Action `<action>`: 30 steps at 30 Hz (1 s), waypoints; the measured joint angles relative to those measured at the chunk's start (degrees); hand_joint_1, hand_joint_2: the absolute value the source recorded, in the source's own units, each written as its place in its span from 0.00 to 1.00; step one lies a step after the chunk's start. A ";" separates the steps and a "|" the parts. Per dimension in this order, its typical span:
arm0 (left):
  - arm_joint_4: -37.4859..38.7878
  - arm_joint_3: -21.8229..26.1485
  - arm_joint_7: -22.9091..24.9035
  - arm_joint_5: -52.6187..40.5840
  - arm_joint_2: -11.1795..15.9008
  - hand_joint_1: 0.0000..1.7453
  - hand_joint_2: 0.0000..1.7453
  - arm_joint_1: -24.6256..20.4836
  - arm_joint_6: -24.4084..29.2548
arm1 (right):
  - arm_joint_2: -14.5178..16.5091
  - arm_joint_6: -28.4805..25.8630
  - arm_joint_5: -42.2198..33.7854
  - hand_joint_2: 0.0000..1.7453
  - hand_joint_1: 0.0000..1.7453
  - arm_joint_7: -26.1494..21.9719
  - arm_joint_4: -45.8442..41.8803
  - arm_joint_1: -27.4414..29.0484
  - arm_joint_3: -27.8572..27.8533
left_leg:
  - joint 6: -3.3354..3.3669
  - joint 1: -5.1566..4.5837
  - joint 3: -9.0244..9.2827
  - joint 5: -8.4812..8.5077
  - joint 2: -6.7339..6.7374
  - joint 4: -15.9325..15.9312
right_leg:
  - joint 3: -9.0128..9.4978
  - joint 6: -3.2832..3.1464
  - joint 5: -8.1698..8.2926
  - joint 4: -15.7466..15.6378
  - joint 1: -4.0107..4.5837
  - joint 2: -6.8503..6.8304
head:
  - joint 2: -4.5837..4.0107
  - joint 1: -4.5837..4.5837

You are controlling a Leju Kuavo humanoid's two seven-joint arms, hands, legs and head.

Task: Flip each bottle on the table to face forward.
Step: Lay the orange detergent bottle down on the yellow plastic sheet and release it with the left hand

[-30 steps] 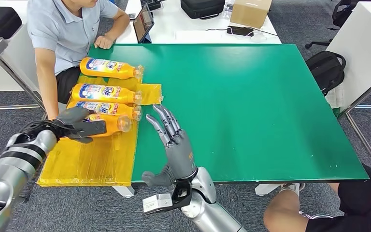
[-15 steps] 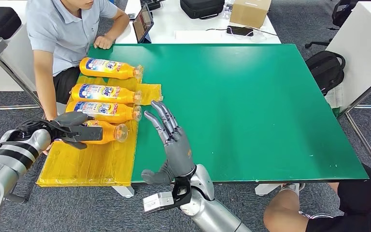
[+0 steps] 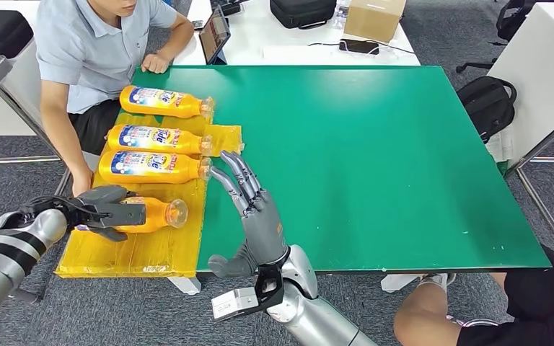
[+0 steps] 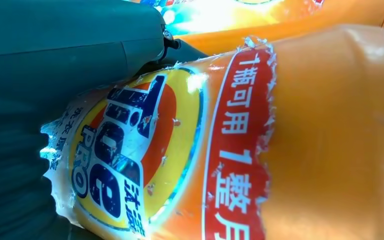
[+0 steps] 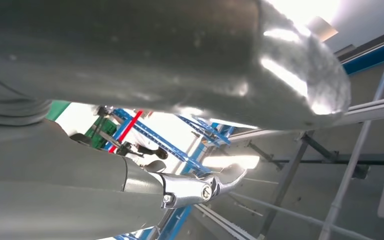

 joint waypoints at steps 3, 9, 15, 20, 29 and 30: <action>-1.48 -0.78 0.88 -0.60 0.40 1.00 1.00 0.96 1.39 | -0.02 0.00 0.02 0.00 0.00 0.01 0.00 -0.12 0.26 | 0.00 0.00 0.01 0.00 0.00 0.00 | 0.00 0.00 0.00 0.00 0.00 0.00 | 0.00 -0.01; -2.45 -1.96 1.89 -1.17 0.59 0.60 1.00 2.04 3.49 | -0.09 0.00 0.08 0.00 0.00 0.01 0.00 -0.24 0.57 | 0.00 0.00 0.05 0.00 0.00 0.00 | 0.03 0.00 0.00 0.00 0.00 0.01 | 0.00 -0.01; -2.66 -3.27 3.29 -1.86 -0.22 0.01 1.00 3.74 6.25 | -0.17 0.00 0.22 0.00 0.00 0.00 0.00 -0.24 0.78 | -0.01 -0.01 0.12 0.00 0.00 0.00 | 0.09 -0.01 0.00 0.00 0.00 0.01 | 0.00 -0.03; -3.15 -3.73 2.66 0.81 -0.92 0.00 1.00 5.11 7.02 | -0.26 0.00 0.04 0.00 0.00 0.00 0.00 -0.26 0.83 | -0.01 -0.01 0.23 -0.01 0.00 -0.01 | 0.23 -0.01 0.00 0.00 -0.01 0.00 | 0.00 -0.01; -9.33 -0.83 0.59 12.33 -0.50 0.00 1.00 9.35 3.08 | -0.28 0.00 -1.41 0.00 0.00 0.00 0.00 -0.68 1.68 | -0.01 -0.02 0.33 -0.01 -0.08 -0.03 | 0.38 -0.02 -0.02 0.00 -0.02 -0.03 | 0.00 -0.02; -10.06 -0.48 0.31 13.14 -0.36 0.00 1.00 9.86 2.75 | -0.28 0.00 -1.55 0.00 0.00 0.00 0.00 -0.74 1.81 | -0.01 -0.02 0.33 -0.01 -0.09 -0.03 | 0.38 -0.02 -0.02 0.00 -0.03 -0.03 | 0.00 -0.01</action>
